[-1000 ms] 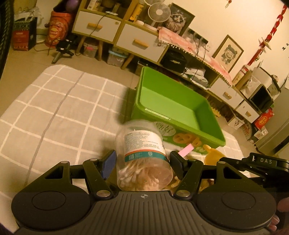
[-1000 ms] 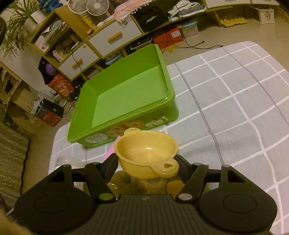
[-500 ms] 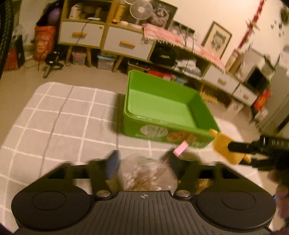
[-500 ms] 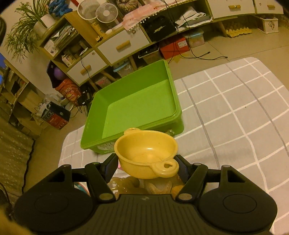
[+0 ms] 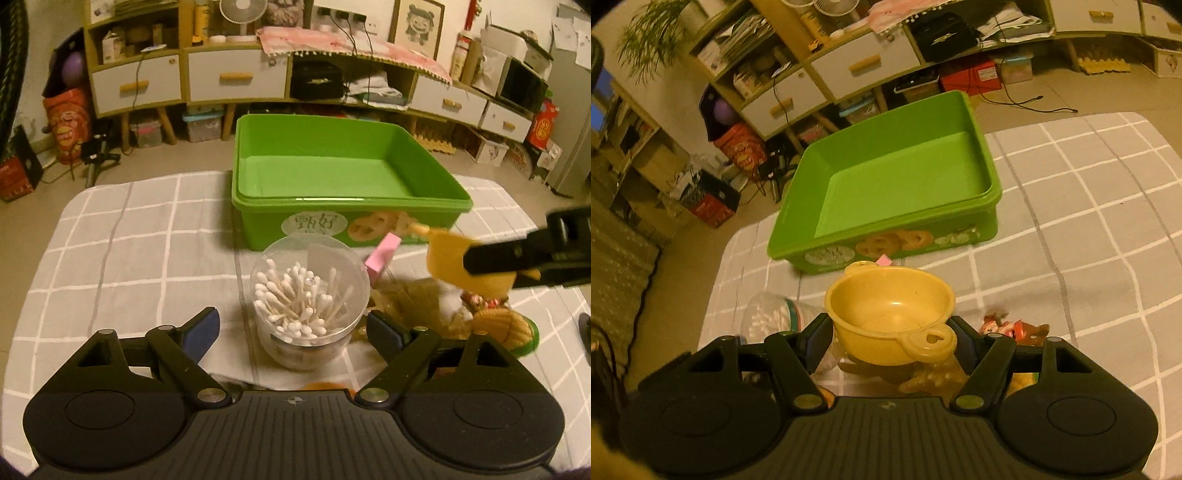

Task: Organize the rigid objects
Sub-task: 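Lift and carry the bowl and jar over the green bin with both tools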

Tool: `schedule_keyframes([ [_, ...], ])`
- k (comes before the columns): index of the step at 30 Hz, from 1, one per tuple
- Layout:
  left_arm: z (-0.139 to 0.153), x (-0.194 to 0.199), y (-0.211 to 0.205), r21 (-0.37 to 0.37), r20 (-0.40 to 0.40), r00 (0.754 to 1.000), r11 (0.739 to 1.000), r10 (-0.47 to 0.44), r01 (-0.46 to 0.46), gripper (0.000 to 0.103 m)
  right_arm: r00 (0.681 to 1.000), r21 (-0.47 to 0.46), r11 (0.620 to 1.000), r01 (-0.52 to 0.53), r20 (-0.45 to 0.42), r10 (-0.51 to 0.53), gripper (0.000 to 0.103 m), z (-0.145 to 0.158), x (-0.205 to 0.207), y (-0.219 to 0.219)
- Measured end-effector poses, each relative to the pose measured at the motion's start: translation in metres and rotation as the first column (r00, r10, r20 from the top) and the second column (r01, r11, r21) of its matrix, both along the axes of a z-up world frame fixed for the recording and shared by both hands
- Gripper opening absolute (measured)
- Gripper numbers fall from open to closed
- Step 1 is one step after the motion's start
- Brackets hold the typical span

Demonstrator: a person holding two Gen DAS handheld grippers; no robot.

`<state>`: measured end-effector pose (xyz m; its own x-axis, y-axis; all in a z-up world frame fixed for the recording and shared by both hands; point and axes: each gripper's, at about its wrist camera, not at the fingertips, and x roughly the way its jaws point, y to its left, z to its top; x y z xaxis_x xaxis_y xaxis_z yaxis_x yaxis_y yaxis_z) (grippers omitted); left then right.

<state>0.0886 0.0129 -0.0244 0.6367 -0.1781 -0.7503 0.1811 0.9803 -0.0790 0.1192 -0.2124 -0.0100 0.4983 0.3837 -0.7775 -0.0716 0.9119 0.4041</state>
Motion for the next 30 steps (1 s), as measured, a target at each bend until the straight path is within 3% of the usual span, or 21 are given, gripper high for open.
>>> schedule_keyframes([
  [4,-0.002,0.001,-0.001,-0.018,0.036,0.999,1.000,-0.007,0.008,0.089,1.000,-0.019,1.000,-0.008,-0.004,0.008,0.056,-0.005,0.000,0.004],
  [8,-0.002,-0.001,-0.001,-0.045,0.073,0.997,0.999,-0.012,0.015,0.071,1.000,-0.029,1.000,-0.008,-0.009,0.007,0.056,-0.009,0.001,0.006],
  [21,0.048,-0.010,-0.001,-0.113,0.199,0.980,0.994,0.009,0.014,0.070,0.999,-0.029,1.000,-0.009,0.047,0.011,0.056,0.010,-0.003,0.007],
  [30,0.075,0.030,-0.016,-0.134,0.257,0.966,0.990,-0.009,0.045,0.070,0.993,0.003,0.998,0.061,0.102,-0.061,0.056,0.031,0.022,-0.011],
])
